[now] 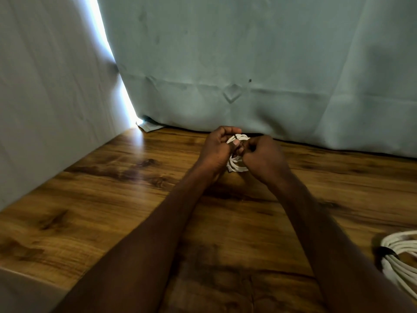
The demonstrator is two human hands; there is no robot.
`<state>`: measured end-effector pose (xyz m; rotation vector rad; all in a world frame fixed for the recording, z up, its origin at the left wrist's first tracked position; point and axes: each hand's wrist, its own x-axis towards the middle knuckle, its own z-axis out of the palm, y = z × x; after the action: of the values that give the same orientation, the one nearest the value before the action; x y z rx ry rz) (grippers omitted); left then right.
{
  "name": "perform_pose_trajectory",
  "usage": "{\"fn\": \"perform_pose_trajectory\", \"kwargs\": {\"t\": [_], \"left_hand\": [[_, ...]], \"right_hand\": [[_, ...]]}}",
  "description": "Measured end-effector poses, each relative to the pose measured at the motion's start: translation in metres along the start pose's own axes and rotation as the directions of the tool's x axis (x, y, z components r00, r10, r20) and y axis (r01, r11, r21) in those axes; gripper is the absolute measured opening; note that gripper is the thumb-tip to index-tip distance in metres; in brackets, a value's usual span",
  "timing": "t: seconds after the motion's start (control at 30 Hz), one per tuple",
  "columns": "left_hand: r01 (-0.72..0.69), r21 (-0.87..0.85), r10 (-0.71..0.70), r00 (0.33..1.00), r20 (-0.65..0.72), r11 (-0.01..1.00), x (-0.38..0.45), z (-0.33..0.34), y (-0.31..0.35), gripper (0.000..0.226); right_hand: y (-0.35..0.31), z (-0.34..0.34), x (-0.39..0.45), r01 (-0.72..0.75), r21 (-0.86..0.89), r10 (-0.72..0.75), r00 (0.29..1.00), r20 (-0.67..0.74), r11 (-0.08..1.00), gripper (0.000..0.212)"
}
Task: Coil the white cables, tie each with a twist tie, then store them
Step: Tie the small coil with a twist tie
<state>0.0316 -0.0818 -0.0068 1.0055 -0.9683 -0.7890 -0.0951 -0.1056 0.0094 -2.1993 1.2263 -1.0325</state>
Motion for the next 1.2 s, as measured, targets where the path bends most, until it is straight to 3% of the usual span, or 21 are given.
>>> {"fn": "perform_pose_trajectory", "kwargs": {"t": [0.17, 0.37, 0.57, 0.7, 0.8, 0.87, 0.93, 1.0, 1.07, 1.13, 1.2], "left_hand": [[-0.088, 0.053, 0.089, 0.996, -0.006, 0.995, -0.001, -0.004, 0.001, 0.021], [-0.075, 0.055, 0.071, 0.995, 0.068, 0.996, -0.007, -0.007, 0.004, 0.039], [-0.166, 0.154, 0.158, 0.985, 0.064, 0.974, -0.009, -0.008, 0.008, 0.031], [-0.116, 0.087, 0.110, 0.991, 0.077, 0.989, -0.008, -0.012, 0.009, 0.028], [-0.056, -0.016, 0.057, 0.996, 0.071, 0.998, -0.007, -0.013, 0.011, 0.020], [-0.014, -0.064, 0.019, 0.996, 0.089, 0.998, -0.008, -0.012, 0.013, 0.019], [0.004, -0.059, 0.003, 0.994, 0.113, 0.998, -0.008, -0.012, 0.013, 0.022], [-0.006, 0.054, -0.001, 0.991, 0.133, 0.999, -0.007, -0.012, 0.012, 0.023], [-0.077, 0.282, 0.040, 0.990, 0.136, 0.956, -0.006, -0.013, 0.010, 0.021], [-0.149, 0.446, 0.103, 0.987, 0.126, 0.883, -0.008, -0.012, 0.010, 0.020], [-0.168, 0.504, 0.139, 0.986, 0.094, 0.847, -0.011, -0.011, 0.013, 0.021]], "right_hand": [[-0.005, -0.004, -0.005, -0.098, 0.129, 0.104, 0.994, -0.038, 0.987, 0.038], [0.002, -0.002, -0.002, -0.142, 0.105, 0.143, 0.990, -0.007, 0.984, 0.025], [0.004, -0.004, -0.002, -0.175, 0.081, 0.175, 0.985, 0.005, 0.981, 0.024], [0.001, -0.002, -0.001, -0.248, 0.198, 0.245, 0.969, 0.038, 0.948, 0.031], [0.000, -0.002, 0.002, -0.317, 0.312, 0.305, 0.948, 0.089, 0.895, 0.022], [0.000, -0.004, 0.004, -0.346, 0.339, 0.331, 0.938, 0.103, 0.875, 0.014], [-0.001, -0.005, 0.001, -0.340, 0.323, 0.325, 0.940, 0.103, 0.883, 0.020], [-0.004, -0.007, -0.003, -0.292, 0.259, 0.275, 0.956, 0.100, 0.921, 0.027], [-0.010, -0.009, -0.009, -0.215, 0.188, 0.198, 0.975, 0.103, 0.958, 0.032], [-0.014, -0.010, -0.012, -0.133, 0.148, 0.120, 0.989, 0.090, 0.980, 0.026], [-0.016, -0.011, -0.010, -0.082, 0.130, 0.073, 0.995, 0.074, 0.988, 0.015]]}}
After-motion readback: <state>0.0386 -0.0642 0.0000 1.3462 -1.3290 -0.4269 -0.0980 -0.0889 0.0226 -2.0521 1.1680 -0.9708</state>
